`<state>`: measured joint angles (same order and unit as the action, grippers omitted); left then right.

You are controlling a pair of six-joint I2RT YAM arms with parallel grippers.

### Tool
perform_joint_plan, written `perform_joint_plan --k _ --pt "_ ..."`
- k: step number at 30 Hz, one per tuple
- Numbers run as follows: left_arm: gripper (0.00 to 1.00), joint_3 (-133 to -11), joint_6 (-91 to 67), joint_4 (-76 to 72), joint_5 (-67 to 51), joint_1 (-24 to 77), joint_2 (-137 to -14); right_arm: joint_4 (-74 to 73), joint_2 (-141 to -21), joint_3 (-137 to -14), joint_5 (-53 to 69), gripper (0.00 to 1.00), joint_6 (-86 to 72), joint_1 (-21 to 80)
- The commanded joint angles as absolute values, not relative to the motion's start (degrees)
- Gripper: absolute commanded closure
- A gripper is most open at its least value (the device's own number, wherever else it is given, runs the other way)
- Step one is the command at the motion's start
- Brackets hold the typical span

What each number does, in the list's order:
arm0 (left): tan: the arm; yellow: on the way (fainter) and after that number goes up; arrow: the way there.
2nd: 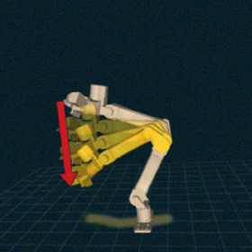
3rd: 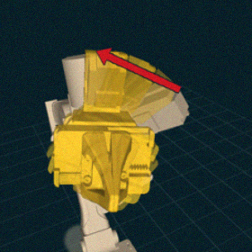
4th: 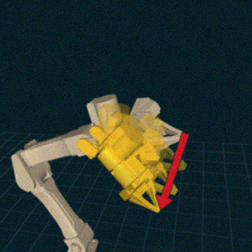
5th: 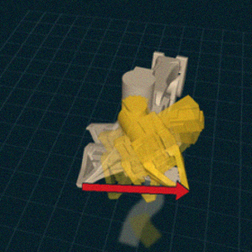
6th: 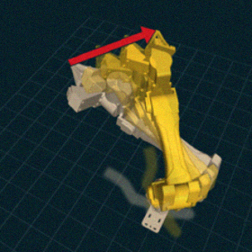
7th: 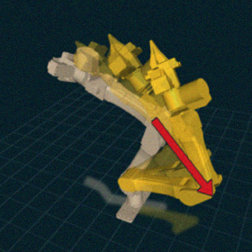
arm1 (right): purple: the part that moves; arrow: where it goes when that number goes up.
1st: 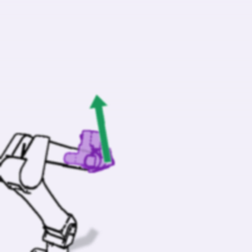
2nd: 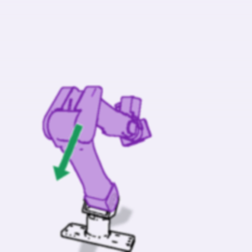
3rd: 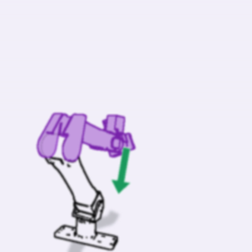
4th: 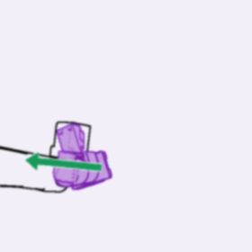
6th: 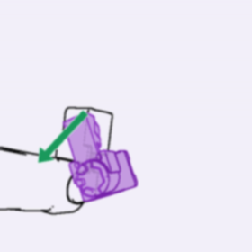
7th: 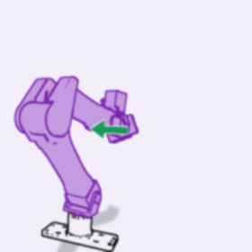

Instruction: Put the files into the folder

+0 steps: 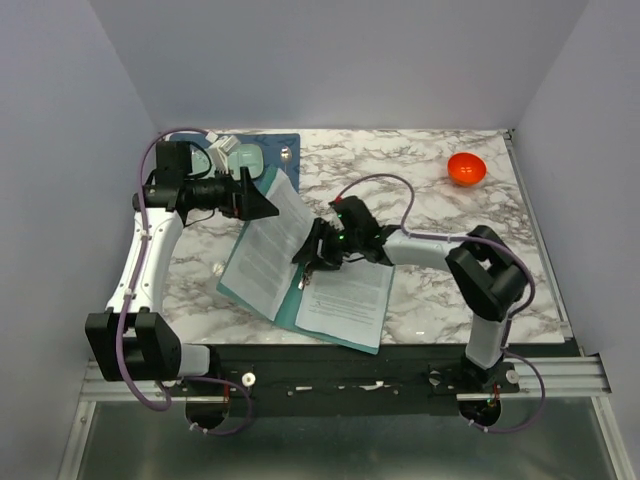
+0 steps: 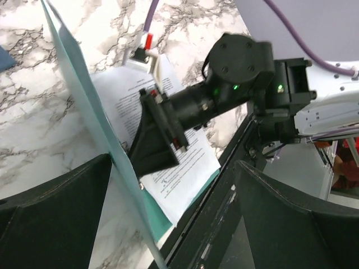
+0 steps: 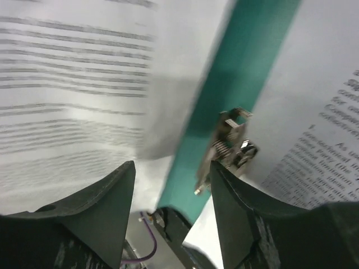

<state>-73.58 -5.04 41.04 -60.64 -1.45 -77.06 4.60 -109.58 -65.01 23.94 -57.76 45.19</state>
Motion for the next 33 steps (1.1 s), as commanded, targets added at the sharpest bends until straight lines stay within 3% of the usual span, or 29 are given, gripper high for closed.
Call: perform_joint_plan --k 1,14,20,23,27,33 --pt "0.01 -73.1 -8.3 38.4 -60.5 1.9 -76.4 8.8 -100.6 -58.5 29.4 0.36 -55.3 40.8" --pt "0.01 -74.3 -8.9 38.7 -58.7 9.0 -77.4 4.0 -103.5 -53.7 28.6 0.38 -52.0 38.5" --pt "0.01 -74.4 -8.9 39.0 -58.4 12.7 -77.6 -2.3 -102.3 -53.8 24.4 0.45 -49.1 38.5" --pt "0.01 -74.2 -9.1 39.0 -58.5 13.5 -77.0 -3.4 -102.9 -55.1 23.6 0.55 -49.0 38.5" --pt "0.01 -74.2 -9.2 39.1 -58.5 14.6 -76.6 -3.9 -106.3 -57.5 24.8 0.90 -49.3 38.5" --pt "0.01 -74.7 -8.6 39.7 -58.3 14.9 -77.3 -3.1 -111.8 -62.7 26.1 0.92 -51.3 39.3"
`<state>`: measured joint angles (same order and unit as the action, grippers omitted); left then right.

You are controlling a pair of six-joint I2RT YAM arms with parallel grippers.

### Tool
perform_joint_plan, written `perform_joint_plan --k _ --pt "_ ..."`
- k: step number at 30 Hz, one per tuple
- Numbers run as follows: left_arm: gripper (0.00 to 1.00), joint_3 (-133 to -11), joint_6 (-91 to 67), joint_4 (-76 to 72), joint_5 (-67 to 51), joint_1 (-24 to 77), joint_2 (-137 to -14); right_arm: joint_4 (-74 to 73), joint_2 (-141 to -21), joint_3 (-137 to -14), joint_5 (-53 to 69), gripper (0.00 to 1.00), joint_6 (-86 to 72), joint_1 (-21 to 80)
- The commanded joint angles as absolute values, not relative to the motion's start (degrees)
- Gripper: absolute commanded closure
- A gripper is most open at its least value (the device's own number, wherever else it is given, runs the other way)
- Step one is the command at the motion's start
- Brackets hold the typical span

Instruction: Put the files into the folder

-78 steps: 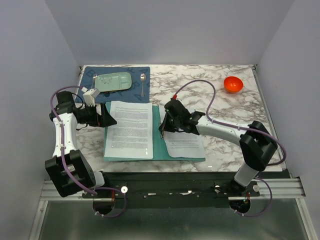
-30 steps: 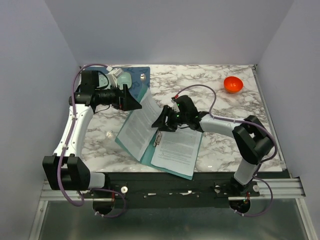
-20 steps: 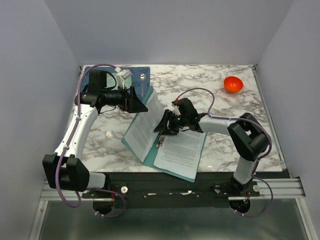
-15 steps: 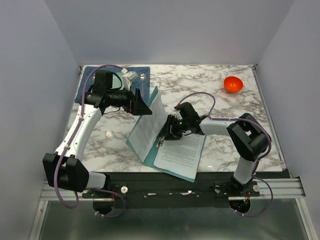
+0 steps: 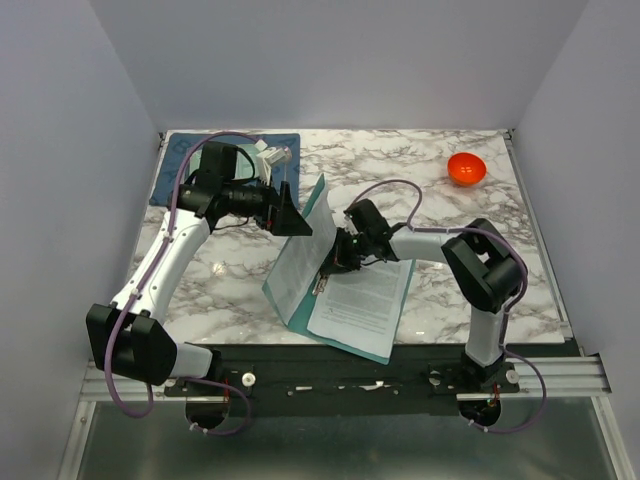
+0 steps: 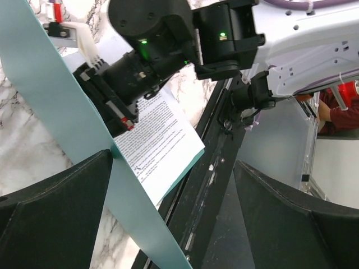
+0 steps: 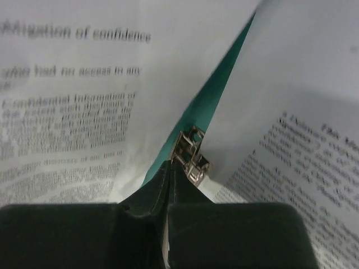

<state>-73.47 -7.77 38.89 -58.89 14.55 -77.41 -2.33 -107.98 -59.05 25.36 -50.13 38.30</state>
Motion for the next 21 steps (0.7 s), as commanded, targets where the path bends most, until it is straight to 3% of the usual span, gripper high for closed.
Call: perform_joint_plan --k 1,15,18,21 --pt "0.01 -74.7 -8.4 39.7 -58.1 14.9 -77.3 -3.1 -113.7 -63.4 26.3 0.92 -51.7 39.5" --pt "0.01 -76.3 -5.7 42.0 -54.9 14.9 -79.3 5.3 -124.0 -76.5 27.4 0.98 -62.1 42.4" --pt "0.01 -76.9 -4.7 43.6 -54.0 14.9 -79.7 1.4 -122.4 -80.1 26.8 0.96 -59.4 42.1" --pt "0.01 -76.6 -3.9 44.0 -54.1 14.9 -79.7 -3.9 -118.0 -80.0 25.4 0.87 -54.7 40.7"
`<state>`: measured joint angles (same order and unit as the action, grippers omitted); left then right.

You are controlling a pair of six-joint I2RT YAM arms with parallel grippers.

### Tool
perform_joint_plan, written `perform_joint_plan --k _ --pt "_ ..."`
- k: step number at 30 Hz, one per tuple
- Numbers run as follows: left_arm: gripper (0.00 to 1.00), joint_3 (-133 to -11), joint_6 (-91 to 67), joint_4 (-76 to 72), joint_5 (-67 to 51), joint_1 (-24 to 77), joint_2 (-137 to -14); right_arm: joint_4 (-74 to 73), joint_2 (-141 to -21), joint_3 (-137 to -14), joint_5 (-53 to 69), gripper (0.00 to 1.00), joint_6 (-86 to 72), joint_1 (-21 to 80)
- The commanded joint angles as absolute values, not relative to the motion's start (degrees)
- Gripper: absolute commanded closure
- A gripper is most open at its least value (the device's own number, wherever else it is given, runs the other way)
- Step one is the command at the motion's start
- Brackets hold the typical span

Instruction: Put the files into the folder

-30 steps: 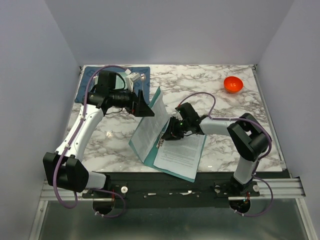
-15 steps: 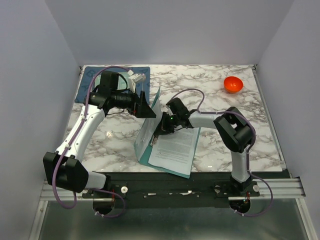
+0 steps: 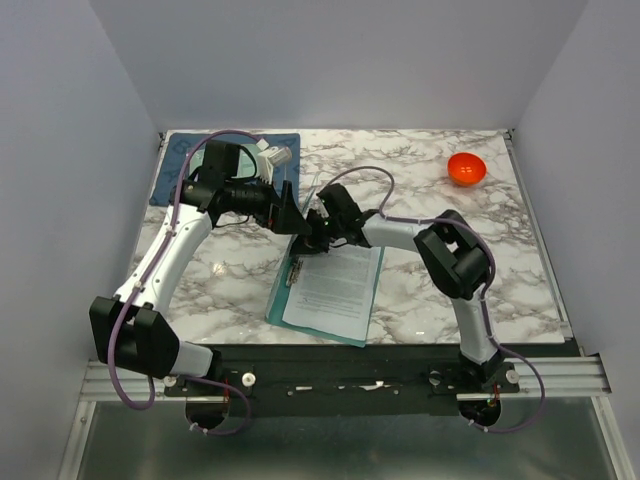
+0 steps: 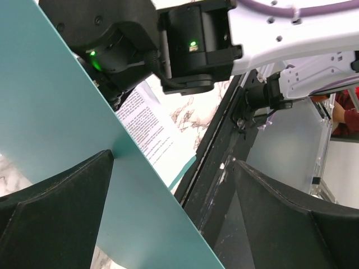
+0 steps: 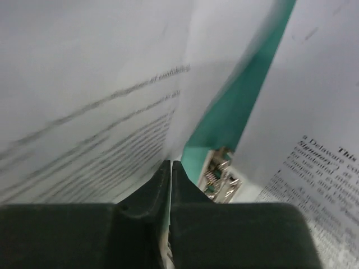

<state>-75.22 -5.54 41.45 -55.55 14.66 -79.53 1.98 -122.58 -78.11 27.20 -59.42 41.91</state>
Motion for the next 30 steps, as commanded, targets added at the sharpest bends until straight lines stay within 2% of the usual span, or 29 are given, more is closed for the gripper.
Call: perform_joint_plan --k 1,7,10,16,22,30 --pt "0.01 -76.5 -3.8 44.0 -54.1 14.9 -79.5 -5.3 -115.3 -79.5 24.7 0.78 -53.4 40.2" --pt "0.01 -74.5 -4.0 43.2 -54.8 15.0 -79.7 -11.9 -103.1 -71.7 21.7 0.49 -44.9 35.3" --pt "0.01 -74.5 -4.4 43.2 -55.5 15.7 -80.2 -14.5 -95.5 -67.0 20.3 0.44 -42.6 32.3" --pt "0.01 -74.3 -6.8 40.6 -55.9 21.0 -82.3 -21.0 -82.3 -60.3 13.5 0.43 -38.0 26.6" --pt "0.01 -76.7 -6.1 41.2 -53.4 28.6 -87.2 -25.7 -76.6 -55.9 8.3 0.44 -35.6 24.3" --pt "0.01 -88.9 -0.7 48.9 -49.2 33.0 -91.7 -27.7 -72.2 -51.0 5.2 0.44 -35.4 23.6"
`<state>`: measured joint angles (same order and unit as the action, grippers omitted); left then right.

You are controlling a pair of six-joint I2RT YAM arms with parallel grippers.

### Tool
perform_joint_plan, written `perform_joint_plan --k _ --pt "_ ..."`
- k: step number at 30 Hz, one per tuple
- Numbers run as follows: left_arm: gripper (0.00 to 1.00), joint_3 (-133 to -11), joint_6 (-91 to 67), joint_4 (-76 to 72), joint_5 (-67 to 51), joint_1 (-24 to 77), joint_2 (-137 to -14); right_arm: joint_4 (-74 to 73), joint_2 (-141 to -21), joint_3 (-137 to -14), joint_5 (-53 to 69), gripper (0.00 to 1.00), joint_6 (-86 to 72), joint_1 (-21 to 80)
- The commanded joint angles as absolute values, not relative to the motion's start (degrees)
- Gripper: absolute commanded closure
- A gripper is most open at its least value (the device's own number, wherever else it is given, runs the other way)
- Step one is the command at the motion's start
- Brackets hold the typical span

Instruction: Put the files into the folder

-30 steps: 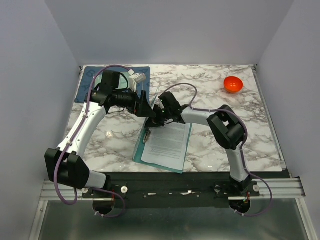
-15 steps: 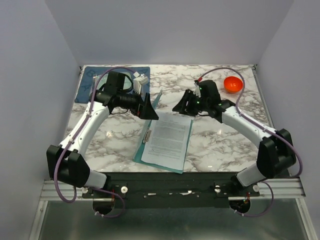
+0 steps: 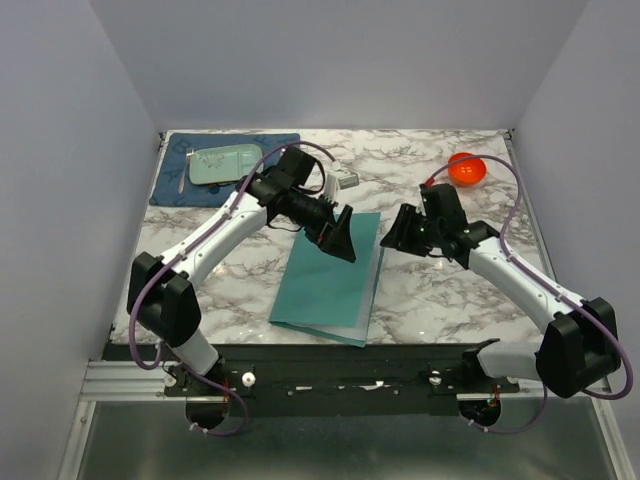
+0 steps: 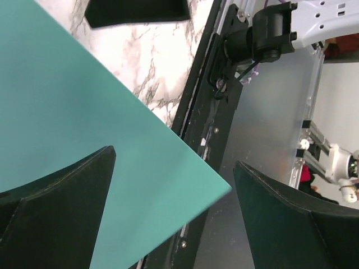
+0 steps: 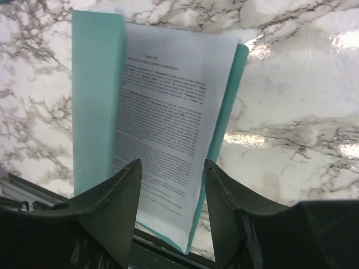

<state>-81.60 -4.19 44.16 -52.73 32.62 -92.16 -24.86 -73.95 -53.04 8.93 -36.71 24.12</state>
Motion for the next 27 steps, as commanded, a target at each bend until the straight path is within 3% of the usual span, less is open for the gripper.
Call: perform_joint_plan --k 1,15,27 --pt "0.01 -89.9 -0.3 49.7 -48.1 32.8 -91.3 -27.8 -72.2 -50.2 4.9 0.44 -35.5 23.6" --pt "0.01 -75.1 15.5 48.3 -33.7 15.4 -75.3 -25.8 -71.9 -46.9 7.2 0.43 -33.3 23.6" --pt "0.01 -60.8 16.3 39.7 -24.8 11.2 -73.6 -22.4 -74.7 -48.9 9.3 0.19 -30.3 27.3"
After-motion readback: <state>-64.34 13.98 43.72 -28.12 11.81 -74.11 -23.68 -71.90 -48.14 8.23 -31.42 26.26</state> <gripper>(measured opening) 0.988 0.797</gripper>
